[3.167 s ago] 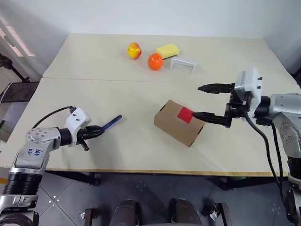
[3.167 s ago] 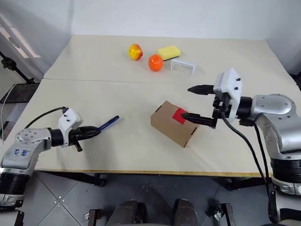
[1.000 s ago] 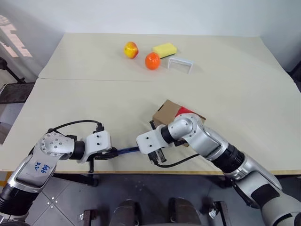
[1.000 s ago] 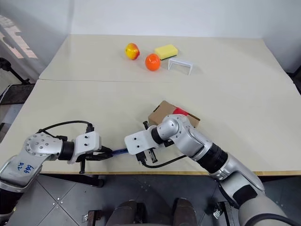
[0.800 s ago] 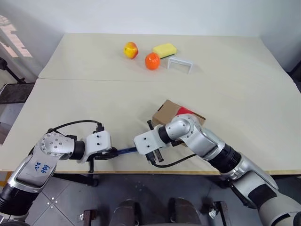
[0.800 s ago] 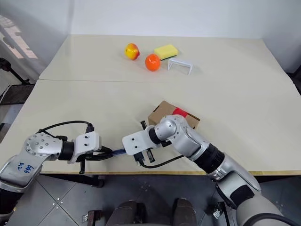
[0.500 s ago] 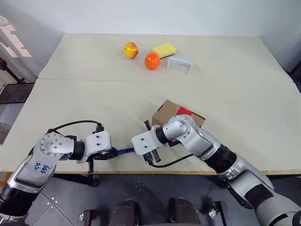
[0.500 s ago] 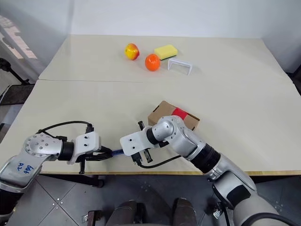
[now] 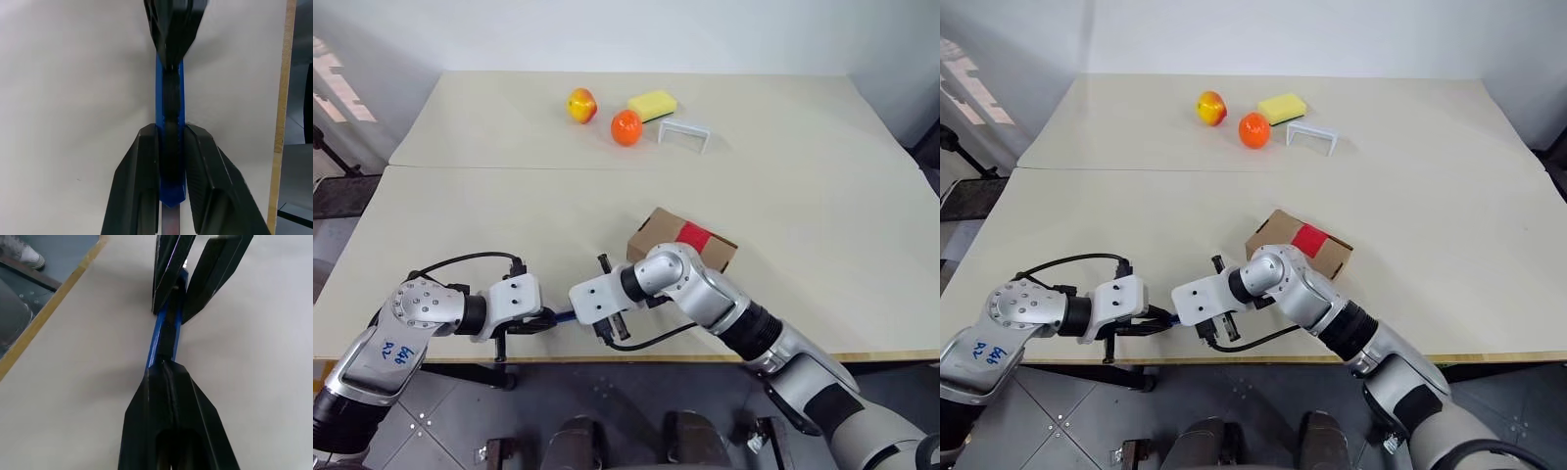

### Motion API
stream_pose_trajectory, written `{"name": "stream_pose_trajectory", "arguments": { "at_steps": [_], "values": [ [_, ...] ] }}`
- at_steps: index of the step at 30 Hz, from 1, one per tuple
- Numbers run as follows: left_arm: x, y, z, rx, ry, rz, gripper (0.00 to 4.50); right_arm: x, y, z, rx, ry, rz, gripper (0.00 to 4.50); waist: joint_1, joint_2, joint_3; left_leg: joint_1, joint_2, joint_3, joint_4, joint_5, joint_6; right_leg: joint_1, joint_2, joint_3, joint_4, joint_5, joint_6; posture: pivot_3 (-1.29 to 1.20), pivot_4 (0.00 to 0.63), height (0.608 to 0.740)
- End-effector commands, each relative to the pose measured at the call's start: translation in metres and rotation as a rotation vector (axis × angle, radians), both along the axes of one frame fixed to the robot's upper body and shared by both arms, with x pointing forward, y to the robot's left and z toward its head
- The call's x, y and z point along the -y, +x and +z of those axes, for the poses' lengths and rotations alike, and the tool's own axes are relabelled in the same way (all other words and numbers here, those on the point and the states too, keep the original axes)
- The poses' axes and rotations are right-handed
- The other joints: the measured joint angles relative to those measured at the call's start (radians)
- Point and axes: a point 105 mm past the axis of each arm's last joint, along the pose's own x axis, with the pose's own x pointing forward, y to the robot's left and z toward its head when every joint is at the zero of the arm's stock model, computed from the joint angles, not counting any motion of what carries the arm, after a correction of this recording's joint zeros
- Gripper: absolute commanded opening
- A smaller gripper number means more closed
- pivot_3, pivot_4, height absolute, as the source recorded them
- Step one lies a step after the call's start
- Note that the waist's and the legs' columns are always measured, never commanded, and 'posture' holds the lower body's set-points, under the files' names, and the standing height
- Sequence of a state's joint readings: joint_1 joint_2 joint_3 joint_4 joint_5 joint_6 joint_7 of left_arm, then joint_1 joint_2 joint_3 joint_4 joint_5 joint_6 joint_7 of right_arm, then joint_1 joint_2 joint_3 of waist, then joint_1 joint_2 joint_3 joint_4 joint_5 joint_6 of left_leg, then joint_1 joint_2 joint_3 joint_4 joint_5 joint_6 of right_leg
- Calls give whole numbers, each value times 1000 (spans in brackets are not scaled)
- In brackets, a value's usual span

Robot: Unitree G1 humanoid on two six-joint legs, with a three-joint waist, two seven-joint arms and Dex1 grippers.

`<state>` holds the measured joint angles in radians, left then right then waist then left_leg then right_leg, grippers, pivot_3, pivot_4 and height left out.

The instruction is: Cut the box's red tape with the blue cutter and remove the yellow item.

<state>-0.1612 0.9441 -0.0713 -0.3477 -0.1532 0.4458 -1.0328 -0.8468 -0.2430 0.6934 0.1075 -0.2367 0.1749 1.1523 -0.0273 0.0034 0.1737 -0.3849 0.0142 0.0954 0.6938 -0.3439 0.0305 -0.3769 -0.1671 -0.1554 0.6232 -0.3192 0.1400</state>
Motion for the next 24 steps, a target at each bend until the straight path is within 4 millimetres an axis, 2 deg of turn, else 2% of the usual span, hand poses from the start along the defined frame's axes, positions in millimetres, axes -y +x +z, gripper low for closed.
{"name": "stream_pose_trajectory", "arguments": {
  "at_steps": [1, 3, 7, 11, 12, 15, 17, 19, 21, 24],
  "values": [
    [9, -10, -11, -47, -5, -38, 506, -2, -5, -7, -20, -19, 14, 17, 0, 0, 0, 0, 0, 0, 0, 0, 0, 0, 0, 0, 0, 0, 0, 0, 150, 740],
    [9, -9, -11, -46, -7, -35, 506, -1, -5, -8, -23, -21, 17, 17, 0, 0, 0, 0, 0, 0, 0, 0, 0, 0, 0, 0, 0, 0, 0, 0, 150, 740],
    [8, -6, -7, -27, -40, -10, 506, 14, 3, 18, -54, 56, -69, 17, 5, 0, 0, -1, 0, -1, 0, 0, 0, 0, 0, 1, 0, 0, 0, 0, 150, 740],
    [-3, 7, 11, 86, -151, 74, 506, 55, 2, 62, -209, 162, -213, 17, 17, 0, 1, -3, 2, -2, 1, 0, 0, 0, 0, 2, -1, 0, 0, 0, 150, 740],
    [-6, 12, 18, 135, -193, 91, 506, 64, 2, 74, -258, 195, -256, 178, 19, -1, 1, -3, 2, -2, 1, 0, 0, -1, 0, 2, -1, 0, 0, 0, 150, 740],
    [-9, 22, 47, 308, -352, 100, 506, 91, 9, 112, -389, 291, -429, 846, 23, 0, 2, -4, 3, -2, 2, 0, 0, -1, 0, 1, -2, 0, 0, 0, 150, 740],
    [-9, 23, 53, 348, -389, 92, 506, 96, 13, 125, -434, 332, -496, 1469, 23, 0, 2, -4, 3, -2, 3, 0, 0, -1, 0, 0, -2, 0, 0, 0, 150, 740],
    [-4, 24, 68, 452, -481, 55, 506, 105, 20, 136, -531, 338, -623, 2212, 20, 0, 2, -4, 3, -2, 2, 0, 0, -1, 0, 0, -1, 0, 0, 0, 150, 740],
    [2, 27, 79, 548, -531, 30, 506, 106, 26, 152, -647, 370, -723, 2869, 20, 0, 2, -4, 3, -2, 1, 0, 0, -1, -1, 0, -1, 0, 0, 0, 150, 740],
    [8, 32, 82, 618, -534, 9, 506, 98, 26, 167, -735, 401, -736, 3816, 19, 0, 2, -5, 1, -1, 2, 0, 0, -2, -1, -1, -1, 0, 0, 0, 150, 740]
  ]
}}
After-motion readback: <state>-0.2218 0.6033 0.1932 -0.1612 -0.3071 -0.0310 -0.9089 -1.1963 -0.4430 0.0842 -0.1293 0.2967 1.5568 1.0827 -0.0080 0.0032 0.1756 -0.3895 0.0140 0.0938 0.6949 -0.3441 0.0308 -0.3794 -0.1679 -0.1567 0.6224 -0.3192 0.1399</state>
